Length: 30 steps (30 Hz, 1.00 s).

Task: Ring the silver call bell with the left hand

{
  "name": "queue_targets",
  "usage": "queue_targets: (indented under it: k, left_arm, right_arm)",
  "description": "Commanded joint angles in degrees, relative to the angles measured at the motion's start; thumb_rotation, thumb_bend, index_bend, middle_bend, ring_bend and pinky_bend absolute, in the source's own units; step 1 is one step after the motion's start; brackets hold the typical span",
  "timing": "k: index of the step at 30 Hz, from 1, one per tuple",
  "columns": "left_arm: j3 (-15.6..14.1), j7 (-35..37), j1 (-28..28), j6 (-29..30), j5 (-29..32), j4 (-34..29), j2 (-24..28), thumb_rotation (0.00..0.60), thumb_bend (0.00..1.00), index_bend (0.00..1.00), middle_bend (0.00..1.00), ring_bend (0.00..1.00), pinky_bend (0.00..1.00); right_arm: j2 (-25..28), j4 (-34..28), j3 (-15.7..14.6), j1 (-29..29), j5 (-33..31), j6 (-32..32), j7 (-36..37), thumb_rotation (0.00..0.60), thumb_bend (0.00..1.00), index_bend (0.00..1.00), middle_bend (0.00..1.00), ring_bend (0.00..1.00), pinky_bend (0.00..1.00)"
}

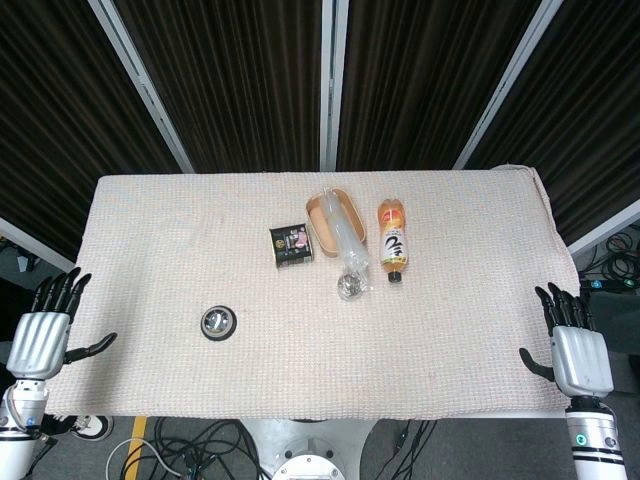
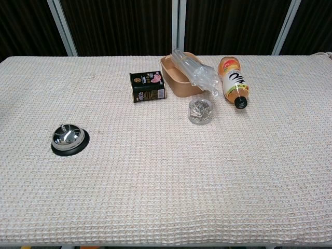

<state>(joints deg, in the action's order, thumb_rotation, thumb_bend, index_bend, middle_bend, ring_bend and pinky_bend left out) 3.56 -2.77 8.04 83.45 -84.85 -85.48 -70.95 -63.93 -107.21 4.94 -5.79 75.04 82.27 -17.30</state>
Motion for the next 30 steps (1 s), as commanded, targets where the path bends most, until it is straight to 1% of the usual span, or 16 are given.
queue_targets:
  k: [1, 15, 20, 23, 26, 30]
  left_arm:
    - [0.1, 0.0, 0.1, -0.1, 0.1, 0.1, -0.2, 0.000, 0.00, 0.00, 0.00, 0.00, 0.00]
    - [0.0, 0.2, 0.4, -0.6, 0.3, -0.5, 0.3, 0.000, 0.00, 0.00, 0.00, 0.00, 0.00]
    - [-0.2, 1.0, 1.3, -1.2, -1.1, 1.1, -0.4, 0.000, 0.00, 0.00, 0.00, 0.00, 0.00]
    - [-0.7, 2.1, 2.8, -2.7, -2.9, 2.6, -1.1, 0.000, 0.00, 0.00, 0.00, 0.00, 0.00]
    - [-1.4, 1.5, 5.4, -5.1, -5.7, 4.9, -2.5, 0.000, 0.00, 0.00, 0.00, 0.00, 0.00]
    - [-0.9, 0.8, 9.3, -8.9, -6.9, 6.6, -6.2, 0.000, 0.00, 0.00, 0.00, 0.00, 0.00]
  right_arm:
    - [-0.1, 0.0, 0.0, 0.1, 0.2, 0.2, -0.1, 0.600, 0.15, 0.00, 0.00, 0.00, 0.00]
    - [0.4, 0.2, 0.2, 0.2, -0.1, 0.1, 1.1, 0.600, 0.15, 0.00, 0.00, 0.00, 0.00]
    - [0.5, 0.1, 0.1, 0.2, 0.9, 0.5, 1.2, 0.600, 0.15, 0.00, 0.00, 0.00, 0.00]
    - [0.4, 0.1, 0.1, 0.3, 0.6, 0.4, 1.1, 0.600, 0.15, 0.00, 0.00, 0.00, 0.00]
    - [0.3, 0.3, 0.2, 0.2, 0.2, 0.3, 1.0, 0.600, 0.15, 0.00, 0.00, 0.00, 0.00]
    - [0.4, 0.3, 0.5, 0.2, -0.1, 0.3, 1.1, 0.600, 0.15, 0.00, 0.00, 0.00, 0.00]
